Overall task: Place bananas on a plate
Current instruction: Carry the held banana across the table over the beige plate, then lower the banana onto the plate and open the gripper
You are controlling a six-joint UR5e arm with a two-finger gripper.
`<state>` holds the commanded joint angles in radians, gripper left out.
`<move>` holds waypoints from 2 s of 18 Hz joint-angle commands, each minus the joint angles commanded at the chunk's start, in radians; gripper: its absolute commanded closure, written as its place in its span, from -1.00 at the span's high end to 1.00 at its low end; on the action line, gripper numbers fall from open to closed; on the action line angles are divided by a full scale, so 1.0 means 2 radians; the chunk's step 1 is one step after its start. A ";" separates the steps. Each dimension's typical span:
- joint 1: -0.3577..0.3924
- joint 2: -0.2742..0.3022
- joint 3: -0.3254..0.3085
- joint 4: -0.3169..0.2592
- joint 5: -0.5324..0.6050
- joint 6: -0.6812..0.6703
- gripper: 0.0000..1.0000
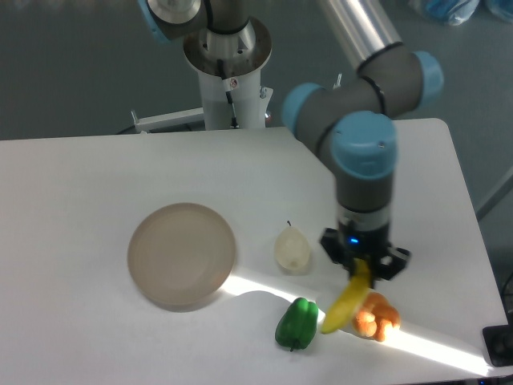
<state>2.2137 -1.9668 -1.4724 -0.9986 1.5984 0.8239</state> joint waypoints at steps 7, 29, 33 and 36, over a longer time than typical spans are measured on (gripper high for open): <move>-0.080 0.009 -0.085 0.012 0.000 -0.126 -0.36; -0.143 -0.008 -0.178 0.083 0.002 -0.165 -0.36; -0.144 -0.019 -0.173 0.084 0.003 -0.165 -0.36; -0.144 -0.021 -0.174 0.084 0.003 -0.165 -0.36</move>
<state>1.9267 -2.0095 -1.8208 -0.8299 1.6045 0.4939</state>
